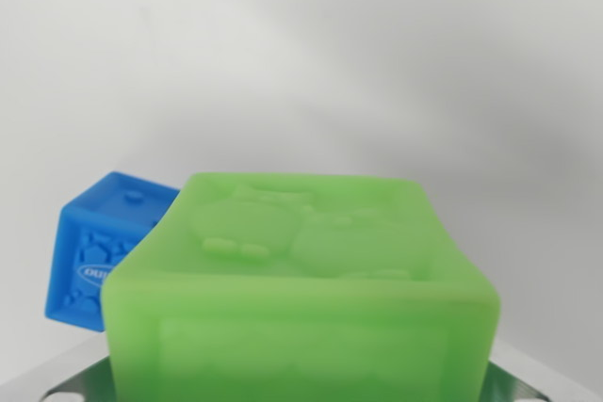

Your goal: Stack cube

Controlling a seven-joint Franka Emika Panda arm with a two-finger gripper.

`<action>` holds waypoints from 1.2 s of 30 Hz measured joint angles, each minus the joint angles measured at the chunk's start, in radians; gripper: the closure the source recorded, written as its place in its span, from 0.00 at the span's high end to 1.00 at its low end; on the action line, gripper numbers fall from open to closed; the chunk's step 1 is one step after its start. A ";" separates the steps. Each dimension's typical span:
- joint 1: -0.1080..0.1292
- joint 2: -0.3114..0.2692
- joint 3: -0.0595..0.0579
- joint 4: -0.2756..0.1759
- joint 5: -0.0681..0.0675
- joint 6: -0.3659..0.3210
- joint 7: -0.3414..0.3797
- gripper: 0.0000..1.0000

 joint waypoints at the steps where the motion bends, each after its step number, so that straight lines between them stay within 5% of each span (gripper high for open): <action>1: 0.001 -0.002 0.000 -0.003 0.000 0.001 0.005 0.00; 36: 0.081 -0.128 0.005 -0.181 0.007 0.053 0.309 0.00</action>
